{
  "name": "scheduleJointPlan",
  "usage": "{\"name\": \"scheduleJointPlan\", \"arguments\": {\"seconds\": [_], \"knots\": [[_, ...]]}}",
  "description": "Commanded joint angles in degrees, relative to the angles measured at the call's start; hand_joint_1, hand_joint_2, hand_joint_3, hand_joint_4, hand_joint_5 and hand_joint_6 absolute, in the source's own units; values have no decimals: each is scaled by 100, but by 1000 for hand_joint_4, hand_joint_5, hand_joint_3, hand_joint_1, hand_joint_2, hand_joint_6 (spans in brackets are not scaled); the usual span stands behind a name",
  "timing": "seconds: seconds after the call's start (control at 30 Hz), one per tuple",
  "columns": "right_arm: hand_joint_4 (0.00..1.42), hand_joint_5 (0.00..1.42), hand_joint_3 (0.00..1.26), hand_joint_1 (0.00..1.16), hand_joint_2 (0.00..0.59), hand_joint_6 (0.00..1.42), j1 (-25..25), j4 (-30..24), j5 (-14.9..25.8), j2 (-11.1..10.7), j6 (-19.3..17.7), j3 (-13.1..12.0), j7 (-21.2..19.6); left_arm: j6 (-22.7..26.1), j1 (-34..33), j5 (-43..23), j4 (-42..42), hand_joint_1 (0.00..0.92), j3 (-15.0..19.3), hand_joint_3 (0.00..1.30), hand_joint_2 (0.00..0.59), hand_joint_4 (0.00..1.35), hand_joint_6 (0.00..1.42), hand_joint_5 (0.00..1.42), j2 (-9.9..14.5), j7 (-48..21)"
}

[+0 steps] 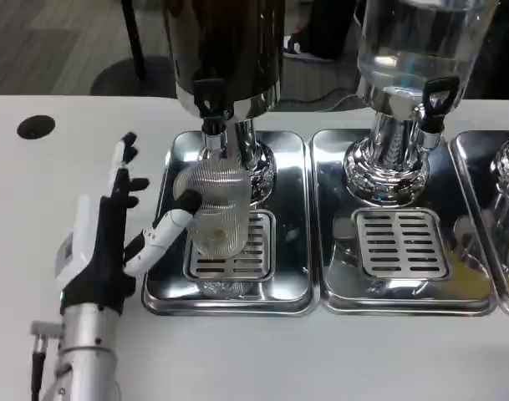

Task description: Grasp the cup under the faucet to collect the drink, then remove the cup.

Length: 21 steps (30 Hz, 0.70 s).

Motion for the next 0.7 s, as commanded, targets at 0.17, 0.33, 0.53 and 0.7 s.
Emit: {"name": "scheduleJointPlan", "arguments": {"seconds": [0.17, 0.33, 0.53, 0.7], "knots": [[267, 188, 330, 646, 522, 65, -24, 15, -60, 25, -9, 22, 29, 889, -103, -64, -1498, 0, 199, 96, 31, 152, 416, 344, 242, -1103], [267, 192, 330, 647, 522, 65, -4, 11, -76, 51, -27, 31, 8, 1621, -241, 138, -2393, 0, 136, 107, 45, 167, 430, 367, 307, -1695], [267, 193, 330, 648, 522, 65, 38, 33, -59, 74, -79, 23, -20, 2382, -407, 489, -3296, 0, -40, 144, 51, 219, 447, 408, 288, -2264], [267, 193, 330, 648, 522, 65, 66, 61, -51, 95, -128, 16, -44, 2650, -400, 566, -3606, 0, -106, 159, 53, 243, 449, 417, 234, -2420]]}}
